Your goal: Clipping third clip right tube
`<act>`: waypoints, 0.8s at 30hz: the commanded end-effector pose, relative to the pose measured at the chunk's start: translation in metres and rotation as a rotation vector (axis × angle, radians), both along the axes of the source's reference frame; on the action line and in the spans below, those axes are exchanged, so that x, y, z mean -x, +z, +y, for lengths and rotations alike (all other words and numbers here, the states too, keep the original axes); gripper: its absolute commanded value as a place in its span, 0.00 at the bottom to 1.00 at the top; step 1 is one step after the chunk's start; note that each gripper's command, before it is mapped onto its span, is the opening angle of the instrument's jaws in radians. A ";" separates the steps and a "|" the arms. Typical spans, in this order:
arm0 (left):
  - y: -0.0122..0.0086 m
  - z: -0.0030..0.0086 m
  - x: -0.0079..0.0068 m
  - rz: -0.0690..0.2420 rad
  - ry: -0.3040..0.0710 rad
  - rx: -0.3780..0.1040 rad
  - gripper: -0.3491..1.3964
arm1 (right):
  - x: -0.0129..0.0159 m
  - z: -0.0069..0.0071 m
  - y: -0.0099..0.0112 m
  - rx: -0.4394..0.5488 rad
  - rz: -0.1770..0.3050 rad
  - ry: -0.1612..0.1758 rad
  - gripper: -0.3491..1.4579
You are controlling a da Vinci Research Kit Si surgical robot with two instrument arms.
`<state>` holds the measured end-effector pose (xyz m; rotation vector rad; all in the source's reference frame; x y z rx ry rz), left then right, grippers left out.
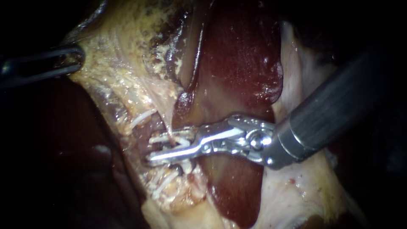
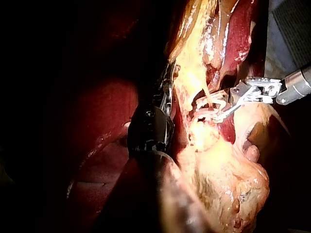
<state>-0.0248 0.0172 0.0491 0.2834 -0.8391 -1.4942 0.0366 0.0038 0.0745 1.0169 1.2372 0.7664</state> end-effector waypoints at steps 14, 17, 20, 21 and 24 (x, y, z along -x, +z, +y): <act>0.0000 0.0000 0.0000 0.000 0.000 0.000 0.00 | -0.0001 0.0006 -0.0004 -0.004 -0.001 0.013 0.49; 0.0000 0.0000 0.0000 0.000 0.000 0.000 0.00 | -0.0001 0.0007 -0.0004 -0.004 -0.001 0.013 0.47; 0.0000 0.0000 0.0000 0.000 0.000 0.000 0.00 | 0.0002 0.0007 -0.0003 -0.004 0.000 0.011 0.31; 0.0000 0.0000 0.0000 0.000 0.000 0.000 0.00 | 0.0004 0.0006 -0.0003 -0.004 0.003 0.012 0.20; 0.0000 0.0000 0.0000 0.000 0.000 0.000 0.00 | 0.0007 0.0007 -0.0002 0.005 -0.043 0.011 0.00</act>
